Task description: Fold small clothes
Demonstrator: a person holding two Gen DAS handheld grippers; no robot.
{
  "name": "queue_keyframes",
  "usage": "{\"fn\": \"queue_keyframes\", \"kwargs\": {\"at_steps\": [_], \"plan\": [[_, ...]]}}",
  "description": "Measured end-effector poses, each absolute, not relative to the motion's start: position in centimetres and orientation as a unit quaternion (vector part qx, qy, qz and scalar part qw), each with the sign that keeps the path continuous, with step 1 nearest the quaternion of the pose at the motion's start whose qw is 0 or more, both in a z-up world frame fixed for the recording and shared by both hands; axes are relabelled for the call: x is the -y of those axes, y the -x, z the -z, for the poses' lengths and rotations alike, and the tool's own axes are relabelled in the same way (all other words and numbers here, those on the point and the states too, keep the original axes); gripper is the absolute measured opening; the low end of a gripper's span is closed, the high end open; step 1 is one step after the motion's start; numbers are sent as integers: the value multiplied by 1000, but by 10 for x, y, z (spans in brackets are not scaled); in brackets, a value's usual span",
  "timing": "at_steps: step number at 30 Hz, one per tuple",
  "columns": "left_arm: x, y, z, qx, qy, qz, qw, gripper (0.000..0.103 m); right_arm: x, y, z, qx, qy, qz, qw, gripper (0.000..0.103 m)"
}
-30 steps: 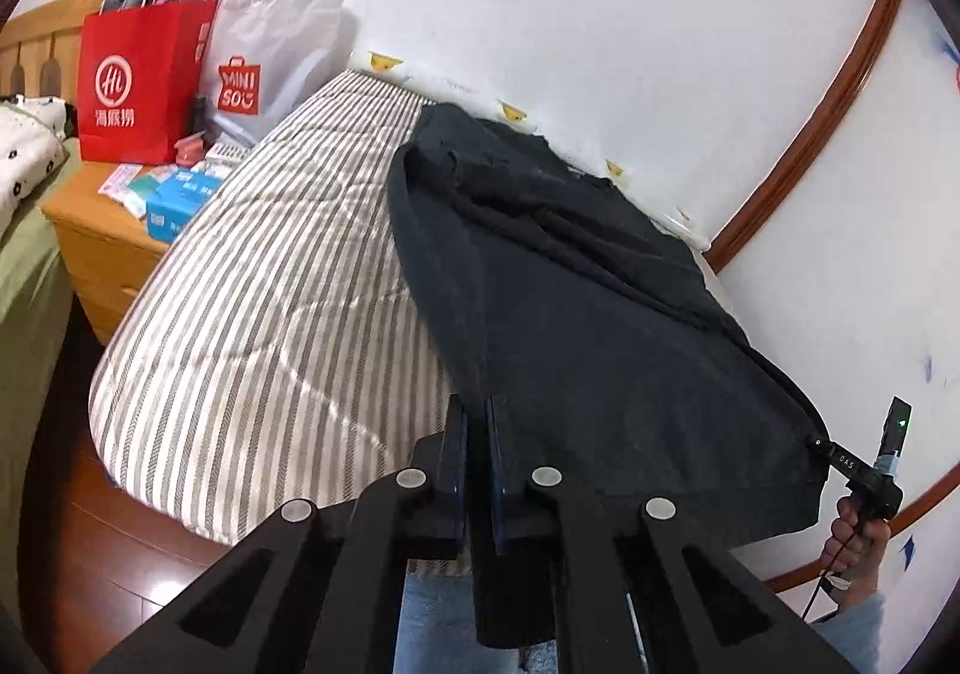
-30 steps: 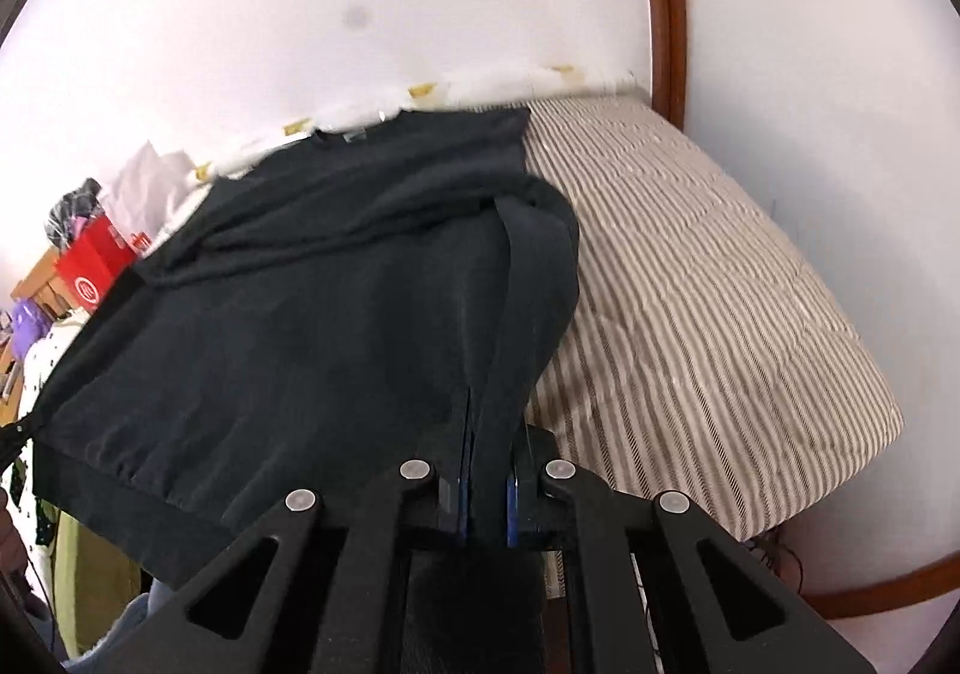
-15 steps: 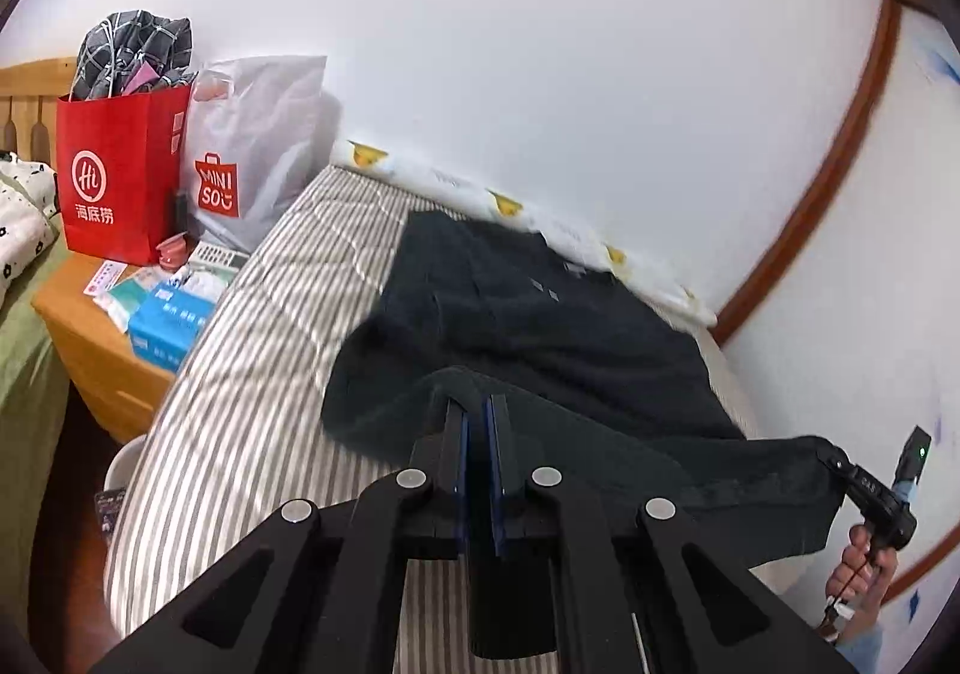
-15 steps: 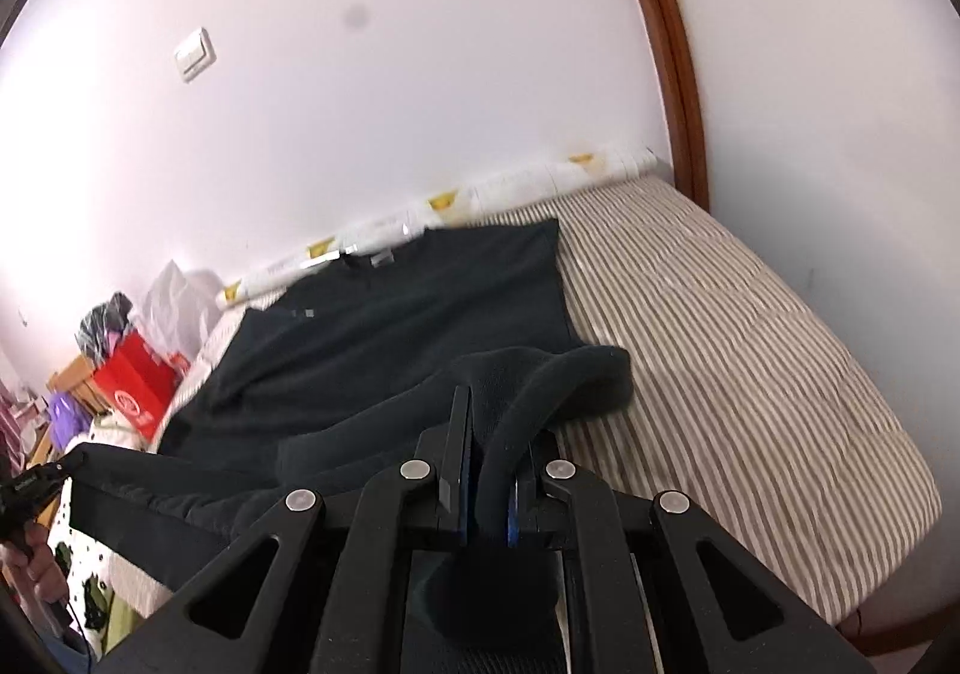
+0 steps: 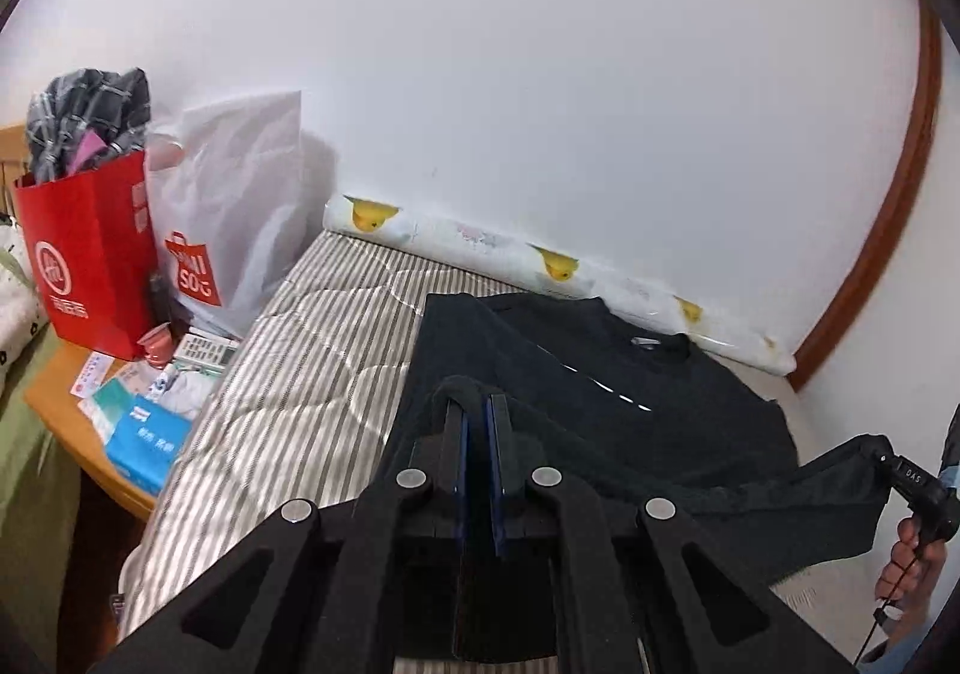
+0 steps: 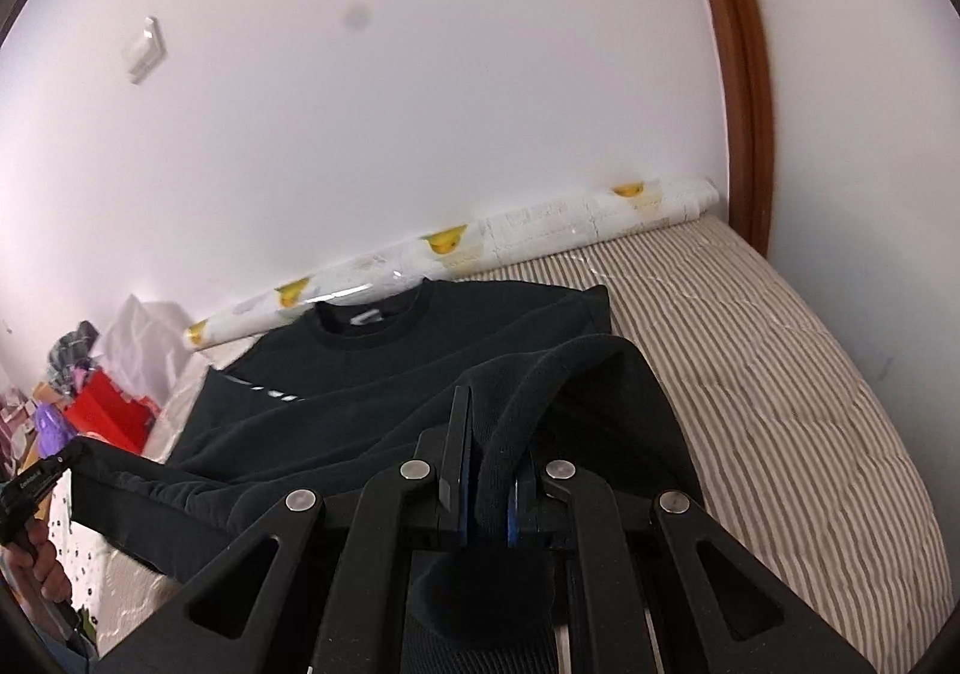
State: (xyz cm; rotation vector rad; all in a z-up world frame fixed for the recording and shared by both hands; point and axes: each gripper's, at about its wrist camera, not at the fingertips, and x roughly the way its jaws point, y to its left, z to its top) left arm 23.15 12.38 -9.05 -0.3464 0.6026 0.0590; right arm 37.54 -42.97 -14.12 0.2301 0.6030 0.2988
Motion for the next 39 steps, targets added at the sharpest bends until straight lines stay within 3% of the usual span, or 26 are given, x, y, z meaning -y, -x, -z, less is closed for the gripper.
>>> {"fn": "queue_keyframes", "kwargs": {"at_steps": [15, 18, 20, 26, 34, 39], "plan": [[-129, -294, 146, -365, 168, -44, 914, 7, 406, -462, 209, -375, -78, -93, 919, 9], [-128, -291, 146, -373, 163, -41, 912, 8, 409, -448, 208, -376, -65, -87, 920, 17], [-123, -285, 143, -380, 147, -38, 912, 15, 415, -434, 206, -370, -59, -84, 923, 36], [-118, -252, 138, -386, 145, -35, 910, 40, 444, -369, 201, -349, -56, -78, 932, 53], [-113, -195, 153, -392, 176, -19, 903, 42, 457, -314, 225, -374, -22, -72, 924, 54], [-110, -170, 169, -398, 196, -18, 896, 51, 475, -304, 238, -384, -55, -53, 920, 54]]}}
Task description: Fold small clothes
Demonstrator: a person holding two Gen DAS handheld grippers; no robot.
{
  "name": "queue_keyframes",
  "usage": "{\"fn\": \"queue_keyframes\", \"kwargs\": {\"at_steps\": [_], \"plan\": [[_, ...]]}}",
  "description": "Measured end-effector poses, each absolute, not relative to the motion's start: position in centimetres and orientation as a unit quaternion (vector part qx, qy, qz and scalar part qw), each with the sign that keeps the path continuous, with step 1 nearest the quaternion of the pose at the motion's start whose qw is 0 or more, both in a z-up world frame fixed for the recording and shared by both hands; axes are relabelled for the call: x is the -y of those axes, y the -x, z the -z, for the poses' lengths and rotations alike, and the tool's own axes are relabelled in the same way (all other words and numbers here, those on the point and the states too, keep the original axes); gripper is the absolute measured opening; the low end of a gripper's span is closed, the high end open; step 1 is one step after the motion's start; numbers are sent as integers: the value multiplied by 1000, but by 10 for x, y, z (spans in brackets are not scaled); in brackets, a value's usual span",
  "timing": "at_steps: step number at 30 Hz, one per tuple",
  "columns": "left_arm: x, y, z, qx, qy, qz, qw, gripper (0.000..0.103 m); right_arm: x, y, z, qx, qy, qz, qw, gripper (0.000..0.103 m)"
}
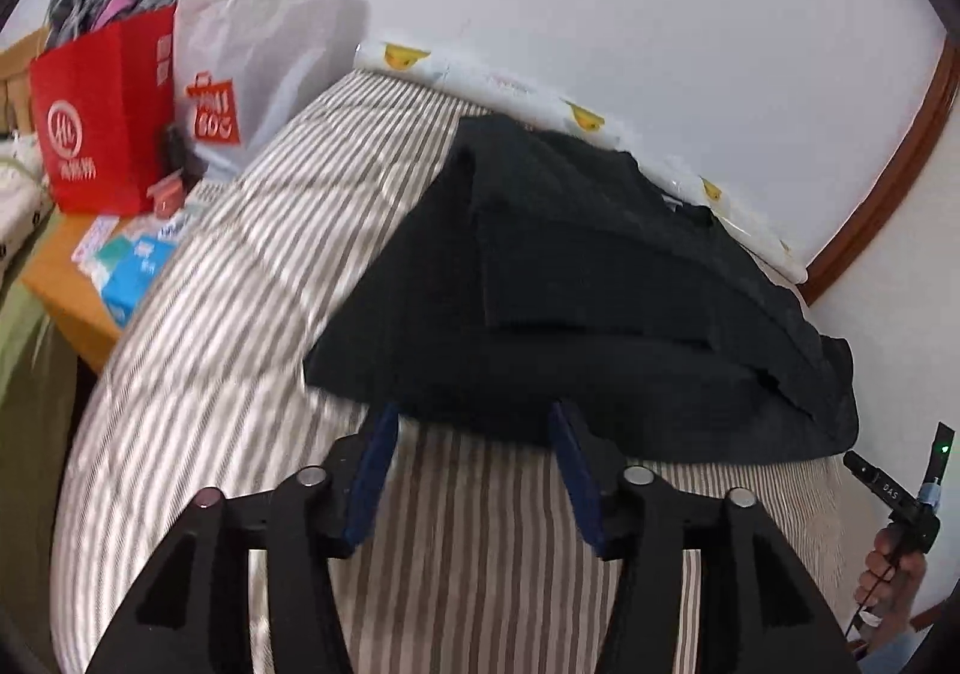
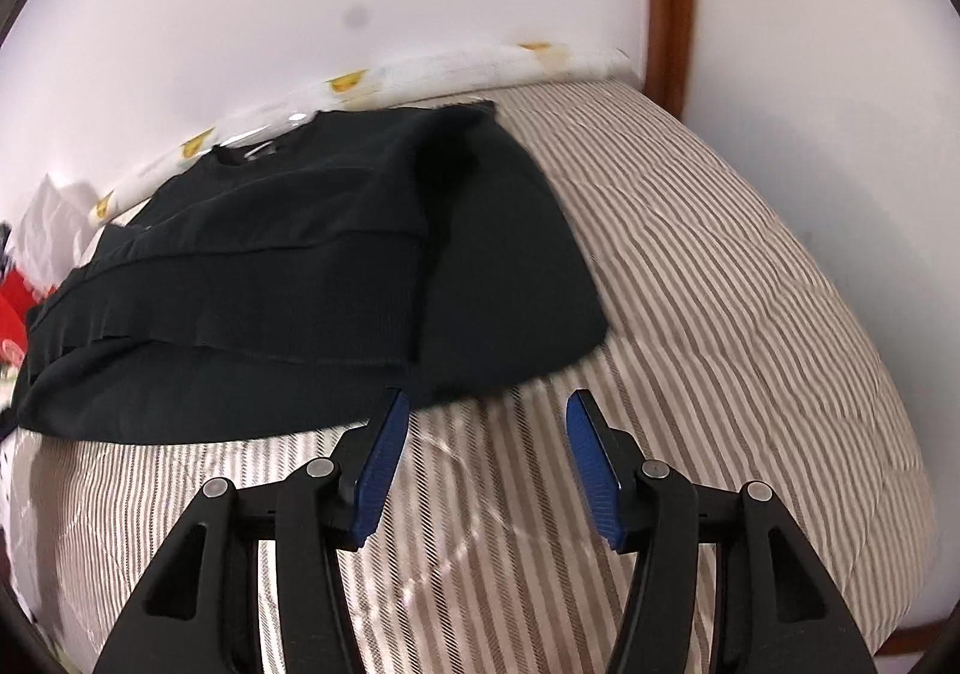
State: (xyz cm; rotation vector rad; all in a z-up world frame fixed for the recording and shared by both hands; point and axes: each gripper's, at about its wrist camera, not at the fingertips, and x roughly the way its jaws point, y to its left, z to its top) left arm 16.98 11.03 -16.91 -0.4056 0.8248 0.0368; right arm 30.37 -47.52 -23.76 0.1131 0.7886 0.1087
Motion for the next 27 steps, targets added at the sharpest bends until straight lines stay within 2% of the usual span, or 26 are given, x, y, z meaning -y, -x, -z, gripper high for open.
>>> {"fn": "queue_keyframes", "kwargs": {"at_steps": [14, 21, 25, 27], "plan": [[-135, -186, 202, -393, 323, 15, 861, 55, 500, -325, 237, -387, -137, -22, 912, 54], [-137, -203, 203, -387, 328, 17, 862, 55, 503, -349, 241, -383, -179, -21, 906, 54], [-133, -210, 200, -393, 310, 3, 866, 52, 497, -365, 247, -395, -187, -24, 899, 54], [-127, -211, 199, -402, 285, -13, 870, 40, 495, -370, 251, -399, -191, -26, 896, 54]]}}
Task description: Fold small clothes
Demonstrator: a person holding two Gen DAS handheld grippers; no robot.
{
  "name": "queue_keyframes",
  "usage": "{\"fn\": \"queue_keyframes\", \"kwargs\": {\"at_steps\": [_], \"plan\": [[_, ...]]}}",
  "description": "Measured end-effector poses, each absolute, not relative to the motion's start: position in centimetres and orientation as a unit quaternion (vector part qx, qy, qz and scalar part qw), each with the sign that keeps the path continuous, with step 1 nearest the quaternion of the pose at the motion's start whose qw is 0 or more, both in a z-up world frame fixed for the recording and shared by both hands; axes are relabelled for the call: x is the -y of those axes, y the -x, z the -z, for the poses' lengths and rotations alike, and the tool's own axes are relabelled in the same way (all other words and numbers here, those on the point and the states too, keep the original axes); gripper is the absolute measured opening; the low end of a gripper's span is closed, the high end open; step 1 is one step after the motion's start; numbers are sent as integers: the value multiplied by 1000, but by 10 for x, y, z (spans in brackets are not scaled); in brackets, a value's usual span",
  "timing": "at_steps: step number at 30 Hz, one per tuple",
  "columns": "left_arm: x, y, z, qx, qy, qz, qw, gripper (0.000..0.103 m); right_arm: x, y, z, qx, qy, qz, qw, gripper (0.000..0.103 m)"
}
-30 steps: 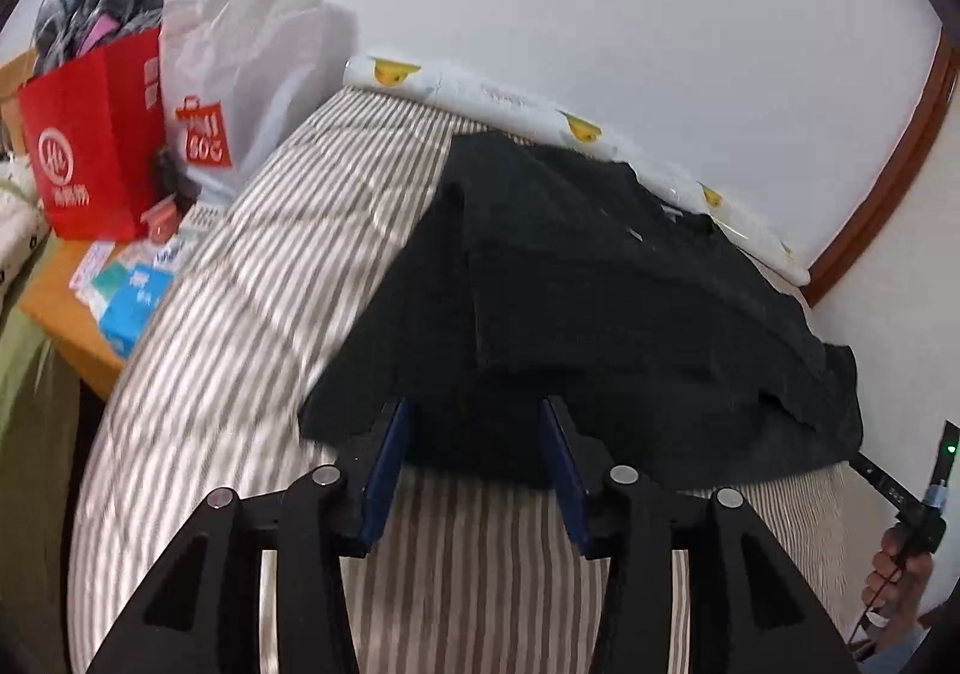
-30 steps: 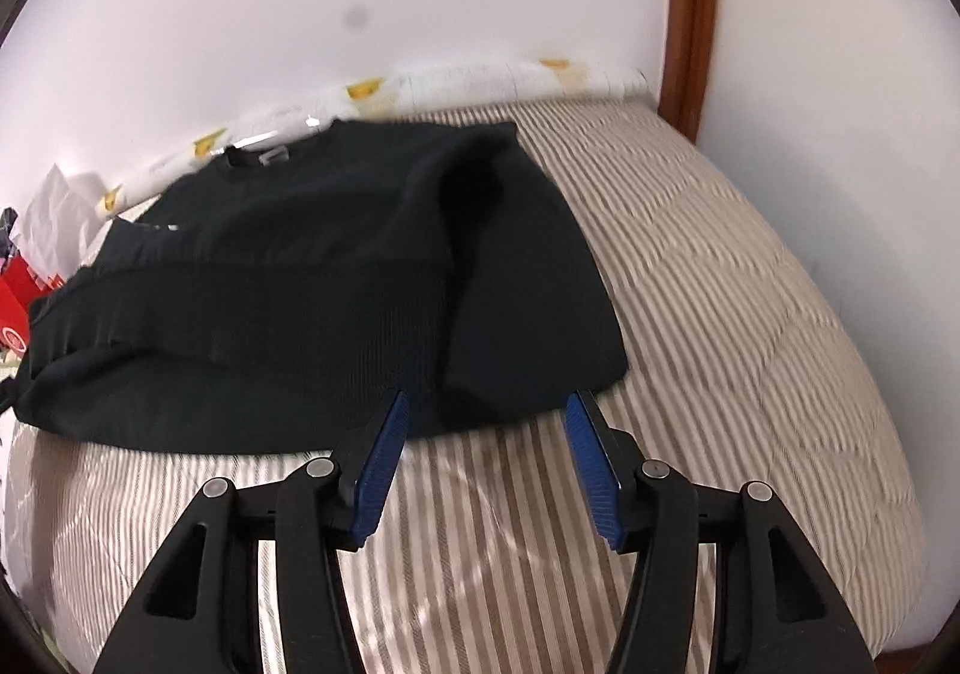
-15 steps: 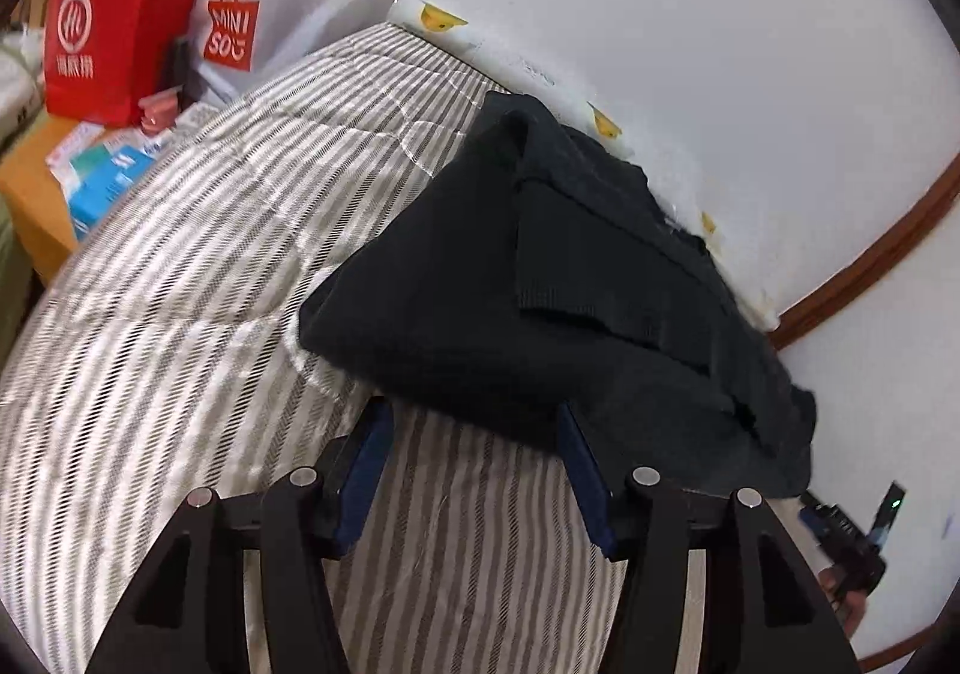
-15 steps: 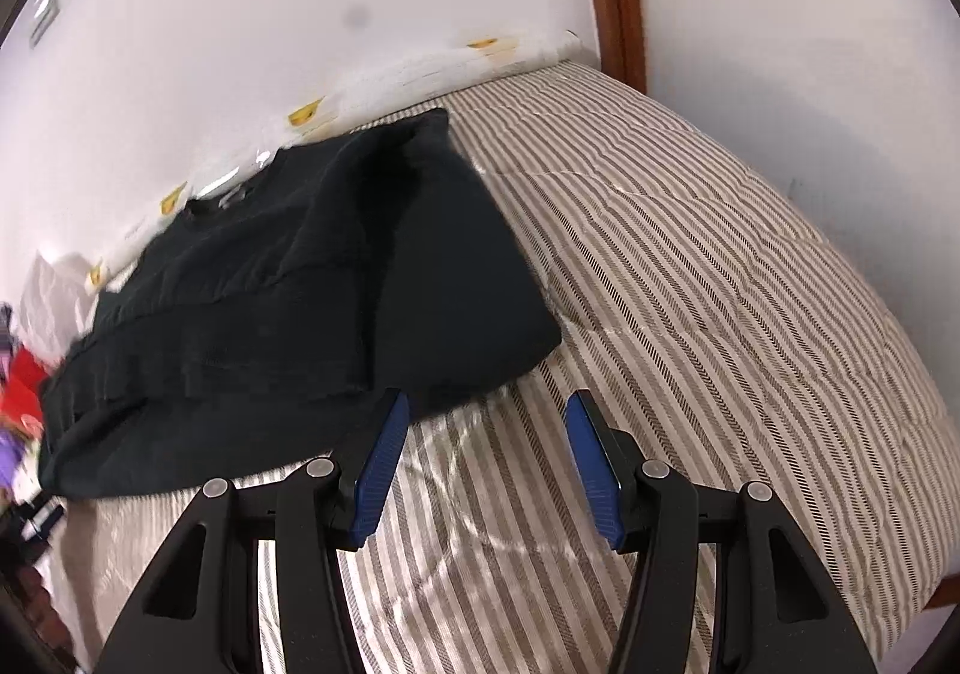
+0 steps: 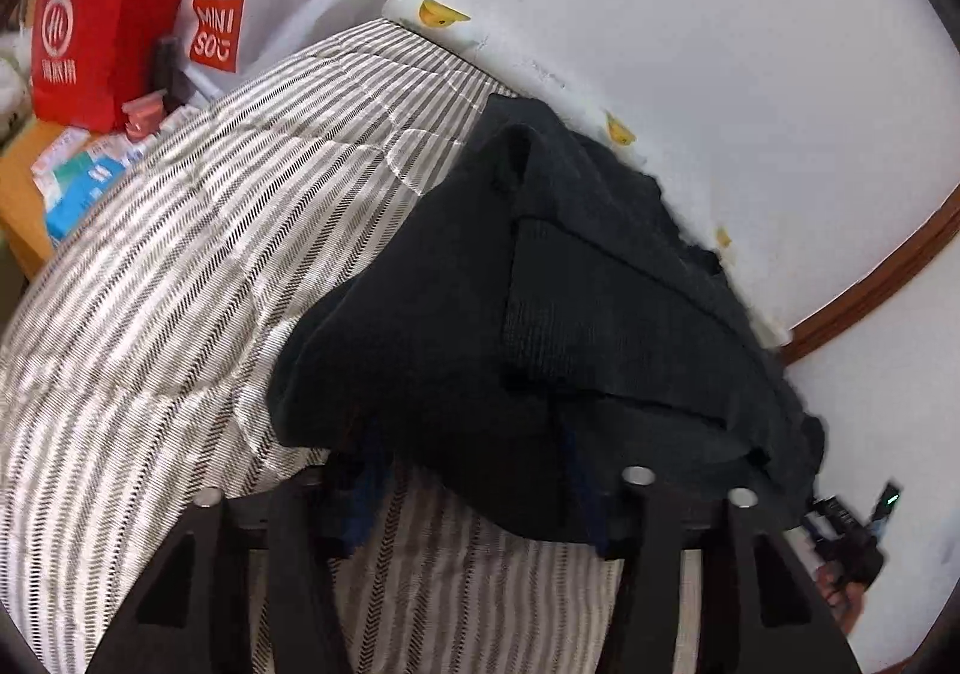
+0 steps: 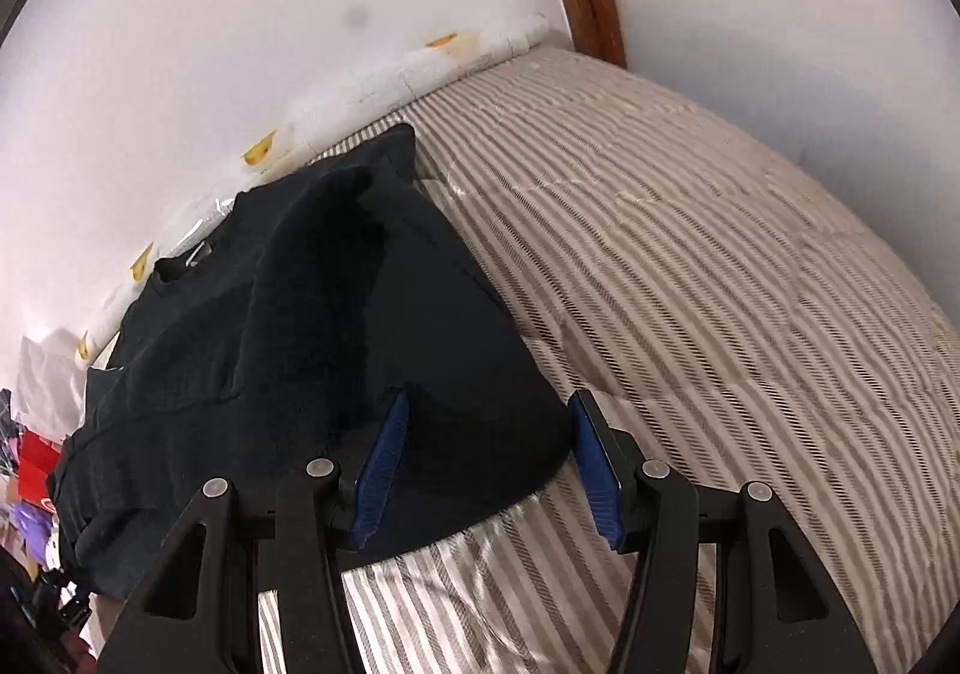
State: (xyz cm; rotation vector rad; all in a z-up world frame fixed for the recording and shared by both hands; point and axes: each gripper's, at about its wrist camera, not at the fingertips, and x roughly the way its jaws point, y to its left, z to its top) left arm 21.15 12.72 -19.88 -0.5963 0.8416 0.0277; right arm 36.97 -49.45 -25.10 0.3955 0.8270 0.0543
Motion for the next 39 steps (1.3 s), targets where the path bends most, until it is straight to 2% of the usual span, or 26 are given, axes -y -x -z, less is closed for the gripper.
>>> {"fn": "queue_keyframes", "kwargs": {"at_steps": [1, 2, 3, 5, 8, 18, 32, 36, 37, 39], "plan": [[-124, -212, 198, -407, 271, -19, 872, 36, 494, -371, 253, -400, -194, -29, 895, 51], [-121, -212, 198, -412, 266, -16, 872, 26, 494, -372, 254, -399, -197, -35, 895, 43], [-121, -213, 198, -414, 267, -12, 870, 18, 493, -372, 254, -398, -199, -44, 894, 40], [-121, -210, 198, -414, 268, -12, 870, 13, 493, -368, 252, -390, -196, -51, 899, 28], [-118, -199, 190, -402, 262, -10, 877, 9, 496, -358, 247, -381, -196, -50, 902, 24], [-110, -153, 170, -396, 233, -6, 888, 8, 484, -310, 226, -373, -160, -65, 911, 24], [-95, -72, 173, -408, 217, 8, 887, 8, 512, -226, 243, -378, -134, -56, 914, 24], [-95, -67, 174, -421, 211, 12, 882, 10, 513, -219, 244, -378, -132, -34, 916, 32], [-96, -67, 175, -426, 208, 11, 880, 11, 511, -216, 242, -376, -118, -25, 919, 36], [-96, -64, 175, -436, 200, 5, 877, 16, 509, -208, 237, -366, -94, -10, 926, 38]]}}
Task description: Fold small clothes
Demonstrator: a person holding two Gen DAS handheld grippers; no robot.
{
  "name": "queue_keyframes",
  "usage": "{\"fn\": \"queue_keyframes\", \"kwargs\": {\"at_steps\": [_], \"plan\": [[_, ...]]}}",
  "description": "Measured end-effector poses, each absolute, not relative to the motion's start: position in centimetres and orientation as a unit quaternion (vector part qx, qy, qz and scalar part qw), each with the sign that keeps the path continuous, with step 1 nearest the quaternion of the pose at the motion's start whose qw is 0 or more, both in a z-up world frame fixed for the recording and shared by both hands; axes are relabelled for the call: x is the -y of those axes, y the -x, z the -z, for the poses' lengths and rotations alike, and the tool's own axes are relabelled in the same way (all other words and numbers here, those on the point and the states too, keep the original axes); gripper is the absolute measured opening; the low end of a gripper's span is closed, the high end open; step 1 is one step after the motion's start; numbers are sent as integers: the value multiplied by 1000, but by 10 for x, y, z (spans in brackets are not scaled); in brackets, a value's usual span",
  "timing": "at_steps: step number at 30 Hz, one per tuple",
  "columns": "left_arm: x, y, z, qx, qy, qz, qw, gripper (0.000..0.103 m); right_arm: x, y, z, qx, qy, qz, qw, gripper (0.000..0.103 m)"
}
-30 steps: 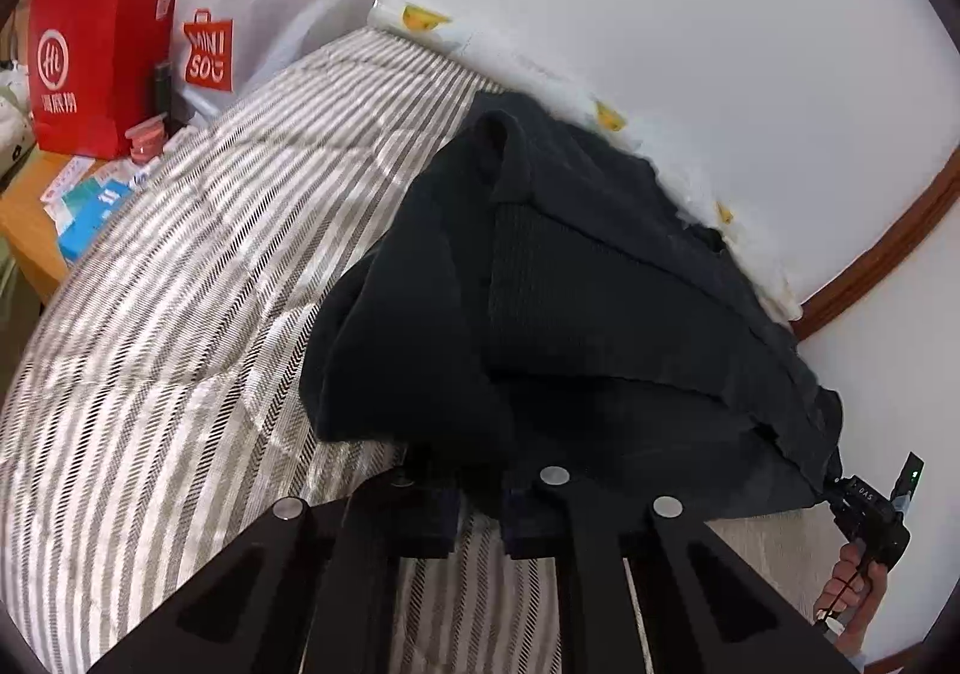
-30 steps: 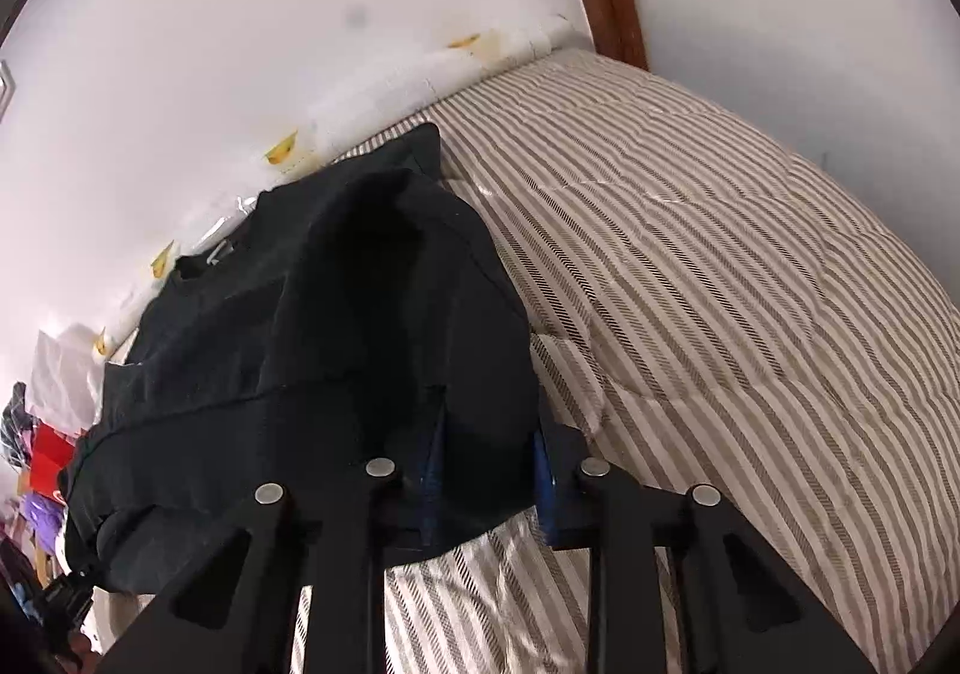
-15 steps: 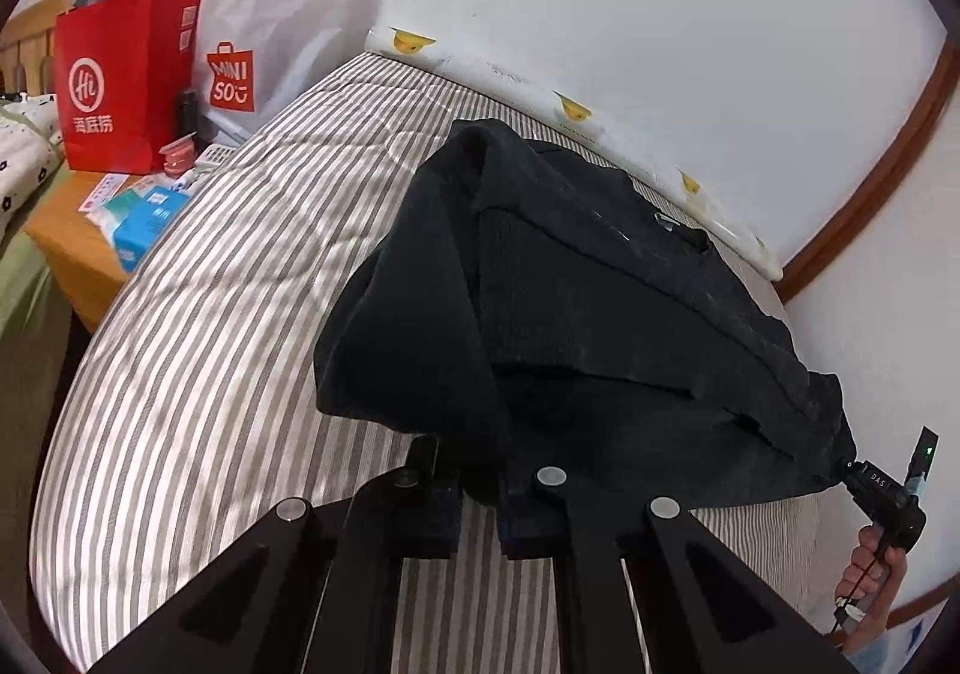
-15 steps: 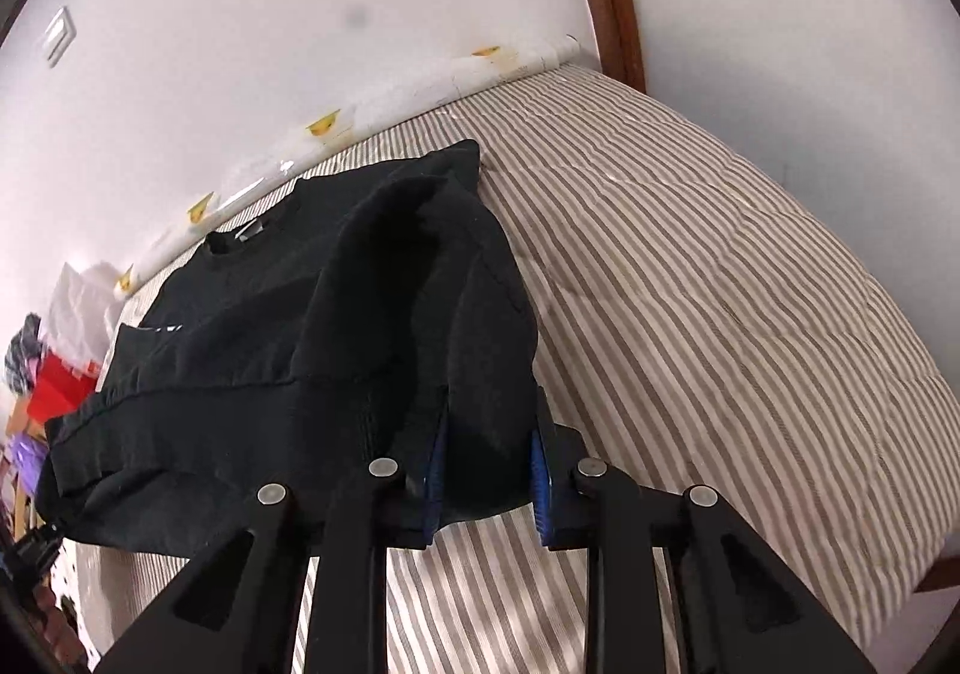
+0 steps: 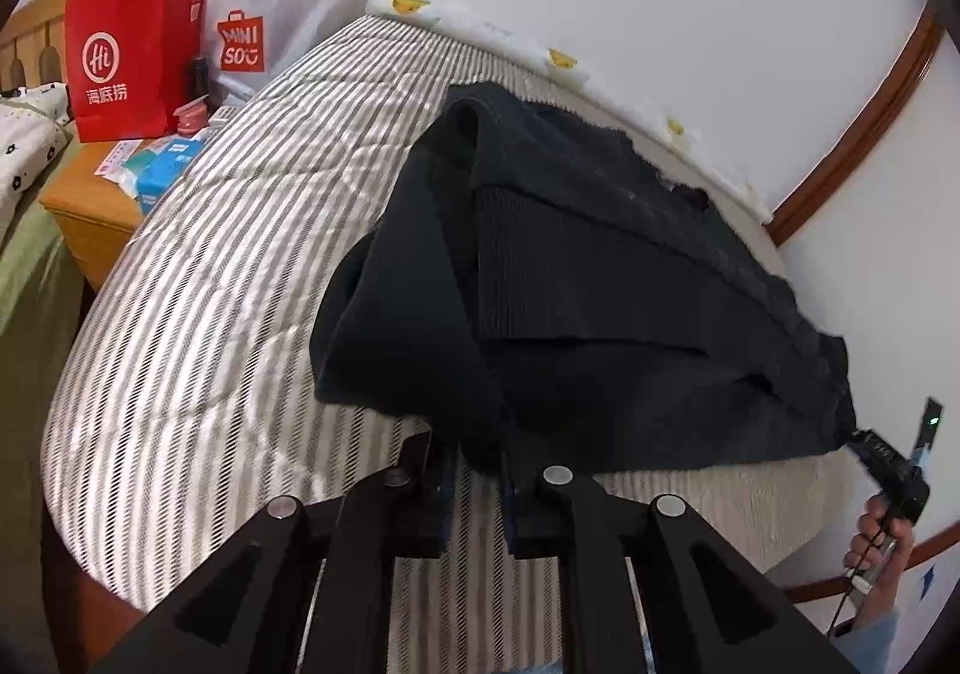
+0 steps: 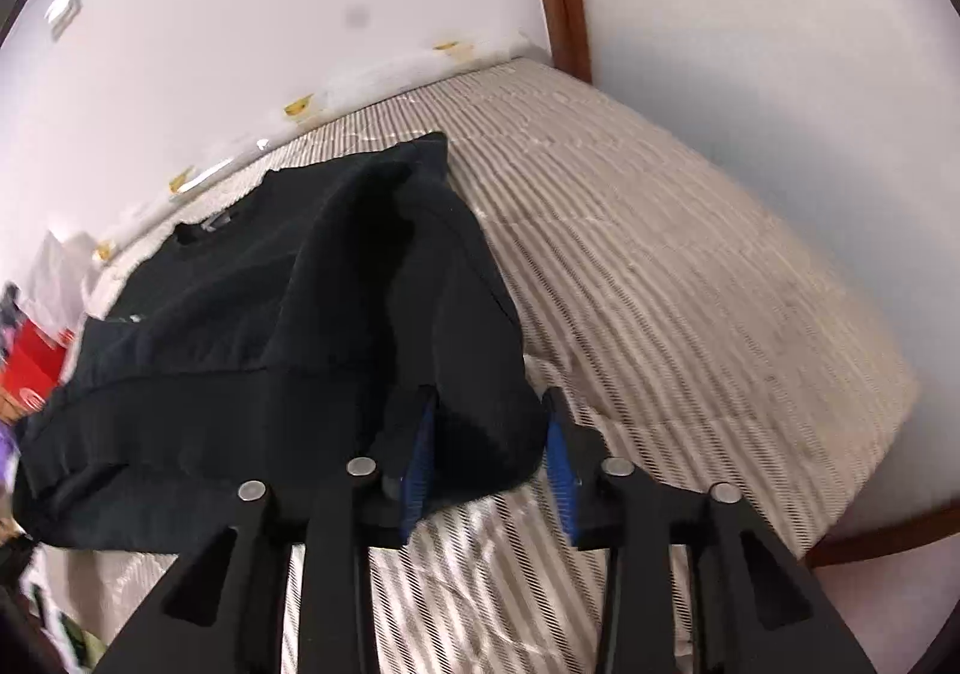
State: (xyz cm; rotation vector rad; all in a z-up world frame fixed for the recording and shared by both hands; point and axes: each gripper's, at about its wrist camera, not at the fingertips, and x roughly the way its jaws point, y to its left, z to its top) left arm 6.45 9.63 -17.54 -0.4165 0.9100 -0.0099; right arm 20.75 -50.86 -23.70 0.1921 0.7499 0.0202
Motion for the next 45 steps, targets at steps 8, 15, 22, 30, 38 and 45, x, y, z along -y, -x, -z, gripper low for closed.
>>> {"fn": "queue_keyframes", "kwargs": {"at_steps": [8, 15, 22, 30, 38, 45], "plan": [[-83, -30, 160, -434, 162, 49, 885, 19, 468, -183, 209, -324, -13, -47, 945, 37], [-60, -25, 151, -421, 137, 64, 894, 25, 427, -185, 241, -374, -15, -166, 912, 21], [-50, -49, 151, -427, 134, 71, 892, 25, 428, -208, 263, -397, -36, -161, 903, 16], [-41, -77, 151, -420, 102, 63, 899, 18, 424, -200, 258, -385, -7, -134, 913, 8], [-42, -111, 172, -442, 75, 32, 893, 17, 427, -208, 254, -383, -7, -123, 916, 3], [-44, -135, 168, -428, 79, 36, 900, 15, 429, -239, 233, -369, -15, -102, 924, 2]]}}
